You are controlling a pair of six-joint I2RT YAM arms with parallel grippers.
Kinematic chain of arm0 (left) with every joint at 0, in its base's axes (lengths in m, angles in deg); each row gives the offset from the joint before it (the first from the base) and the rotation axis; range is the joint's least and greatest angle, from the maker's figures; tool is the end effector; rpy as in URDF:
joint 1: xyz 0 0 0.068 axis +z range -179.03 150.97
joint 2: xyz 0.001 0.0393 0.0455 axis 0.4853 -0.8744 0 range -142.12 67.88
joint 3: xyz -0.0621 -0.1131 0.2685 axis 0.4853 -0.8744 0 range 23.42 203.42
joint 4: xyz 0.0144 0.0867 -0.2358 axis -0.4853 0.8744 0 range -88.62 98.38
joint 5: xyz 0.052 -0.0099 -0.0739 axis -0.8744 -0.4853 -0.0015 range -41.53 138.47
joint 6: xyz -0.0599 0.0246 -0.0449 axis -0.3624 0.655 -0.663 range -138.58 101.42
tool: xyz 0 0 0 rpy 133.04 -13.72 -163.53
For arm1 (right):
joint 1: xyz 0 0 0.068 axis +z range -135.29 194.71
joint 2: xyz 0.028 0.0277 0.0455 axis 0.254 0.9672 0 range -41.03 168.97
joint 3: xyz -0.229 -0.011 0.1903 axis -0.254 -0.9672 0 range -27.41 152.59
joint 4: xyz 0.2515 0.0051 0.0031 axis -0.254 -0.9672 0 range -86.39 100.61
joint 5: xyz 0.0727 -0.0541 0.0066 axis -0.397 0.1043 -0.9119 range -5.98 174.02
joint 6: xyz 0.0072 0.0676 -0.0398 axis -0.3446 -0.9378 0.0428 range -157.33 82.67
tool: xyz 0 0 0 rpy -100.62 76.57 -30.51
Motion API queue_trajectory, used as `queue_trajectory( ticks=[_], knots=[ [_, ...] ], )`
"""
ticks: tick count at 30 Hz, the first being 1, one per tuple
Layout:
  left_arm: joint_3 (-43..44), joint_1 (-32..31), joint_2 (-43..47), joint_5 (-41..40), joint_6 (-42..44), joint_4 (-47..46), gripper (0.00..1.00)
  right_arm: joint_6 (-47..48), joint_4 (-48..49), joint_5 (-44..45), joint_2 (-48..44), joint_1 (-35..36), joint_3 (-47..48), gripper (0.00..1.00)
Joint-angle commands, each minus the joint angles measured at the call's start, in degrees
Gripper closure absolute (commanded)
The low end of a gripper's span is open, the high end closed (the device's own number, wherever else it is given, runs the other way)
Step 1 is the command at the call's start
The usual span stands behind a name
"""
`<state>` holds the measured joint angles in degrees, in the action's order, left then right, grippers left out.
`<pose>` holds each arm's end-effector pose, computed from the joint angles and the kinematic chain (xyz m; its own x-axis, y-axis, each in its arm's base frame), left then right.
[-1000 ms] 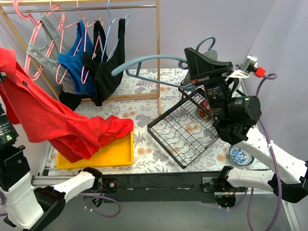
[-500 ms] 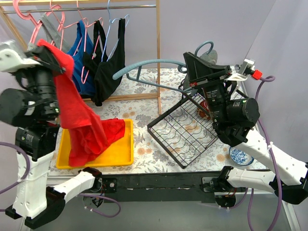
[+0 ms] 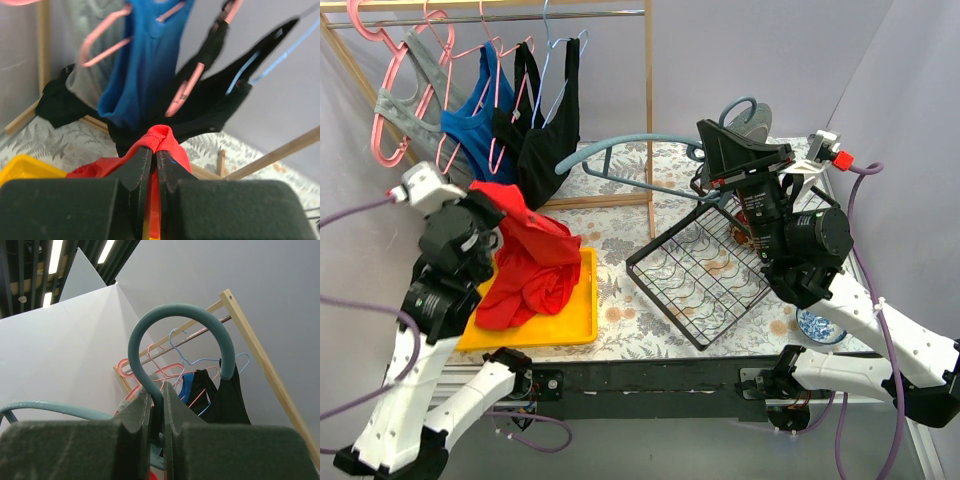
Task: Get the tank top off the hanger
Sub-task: Place the tank top in the bin, then place the hanger at the clothesline.
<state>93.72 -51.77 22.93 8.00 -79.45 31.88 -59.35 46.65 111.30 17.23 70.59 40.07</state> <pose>0.1331 -0.0082 0.4617 0.2236 -0.8143 -0.5357 -0.2193 0.4935 -0.8416 0.1286 0.1347 0.5520 0.1613 0.8322 -0.5305 -0.6636 0.4893 0.5658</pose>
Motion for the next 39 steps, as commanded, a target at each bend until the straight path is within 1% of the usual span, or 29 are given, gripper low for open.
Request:
queue_trajectory(
  ticks=[1,2,6,8,10,11,12,13,14,15,17,18,21,22,23,25,27,28,29,31,32,33,35,36,38,39],
  knots=[
    [0.80,-0.02,9.68,-11.64,-12.87,6.84,1.00,0.66,2.82,1.28,-0.87,-0.42,0.37,0.99],
    [0.97,-0.02,10.66,-12.78,-14.88,9.38,1.00,0.58,2.90,1.19,-0.69,-0.42,0.46,0.99],
    [3.26,-0.11,13.92,-19.89,-18.15,15.02,1.00,0.31,2.82,0.57,0.36,-0.42,1.24,0.99],
    [4.14,-0.02,15.24,-21.75,-17.28,15.73,1.00,-0.04,2.64,0.31,0.71,-0.33,1.51,0.99],
    [4.32,-0.02,16.03,-21.33,-14.21,15.20,1.00,-0.21,2.38,0.05,0.98,-0.42,1.69,0.99],
    [3.97,-0.02,16.55,-20.54,-13.41,14.68,0.96,-0.39,2.38,0.05,1.07,-0.33,1.86,0.99],
    [3.70,-0.02,16.73,-17.92,-12.71,14.85,0.92,-0.39,2.03,-0.22,1.24,-0.42,1.78,0.99],
    [3.44,-0.02,16.74,-16.85,-13.23,15.46,0.86,-0.39,1.76,-0.31,1.42,-0.33,2.12,0.99],
    [3.09,-0.02,16.65,-15.97,-14.10,17.73,0.76,-0.39,1.41,-0.22,1.51,-0.33,2.30,0.99],
    [2.82,-0.02,16.65,-15.17,-14.98,18.97,0.61,-0.39,0.89,-0.22,1.59,-0.33,2.30,0.99],
    [1.77,-0.02,16.74,-14.29,-16.13,21.17,0.50,-0.39,0.36,-0.13,1.59,-0.33,2.30,0.99],
    [1.51,-0.11,16.82,-14.29,-16.13,21.44,0.37,-0.48,0.18,-0.22,1.59,-0.33,2.21,0.99],
    [0.98,-0.02,17.09,-11.31,-11.58,18.91,0.19,-0.30,-0.17,-0.13,1.59,-0.42,1.95,0.99],
    [1.15,-0.02,16.91,-8.08,-8.43,17.24,0.17,-0.39,-0.52,-0.30,1.68,-0.42,1.95,0.99],
    [1.50,-0.02,16.56,-7.26,-8.31,17.22,0.15,-0.39,-0.70,-0.57,1.77,-0.42,2.04,0.99],
    [2.56,-0.02,15.16,-6.73,-10.31,18.18,0.09,-0.30,-1.40,-1.01,2.21,-0.42,2.21,0.99],
    [1.95,-0.02,14.63,-4.37,-12.43,18.28,0.09,-0.13,-2.80,-2.85,3.00,-0.42,3.18,0.99],
    [1.42,-0.02,14.71,-2.44,-12.53,16.62,0.09,0.74,-3.85,-3.81,3.52,-0.42,3.79,0.99],
    [0.72,-0.02,14.71,5.23,-9.83,15.13,0.09,1.53,-7.26,-7.13,4.92,-0.42,5.97,0.99],
    [0.01,-0.02,14.72,15.63,-4.47,10.14,0.09,5.99,-10.79,-12.06,6.86,-0.42,8.27,0.99],
    [0.36,-0.11,14.54,21.95,-1.40,9.50,0.09,7.42,-13.76,-16.78,8.43,-0.42,9.24,0.99],
    [1.32,-0.02,13.93,23.92,-0.67,9.40,0.08,8.65,-15.27,-18.74,9.23,-0.42,10.81,0.99],
    [6.06,-0.02,11.56,26.83,1.09,10.37,0.08,11.89,-17.73,-22.78,10.72,-0.42,11.53,0.99],
    [7.99,-0.02,10.77,30.59,2.75,10.63,0.07,12.78,-18.01,-23.85,11.08,-0.42,11.62,0.99],
    [13.52,-0.11,8.06,35.43,3.99,11.77,0.06,15.76,-17.84,-26.83,11.96,-0.42,11.44,0.99],
    [15.37,-0.02,7.08,39.90,5.04,12.38,0.04,16.48,-17.75,-29.29,12.23,-0.42,11.27,0.99]
  ],
)
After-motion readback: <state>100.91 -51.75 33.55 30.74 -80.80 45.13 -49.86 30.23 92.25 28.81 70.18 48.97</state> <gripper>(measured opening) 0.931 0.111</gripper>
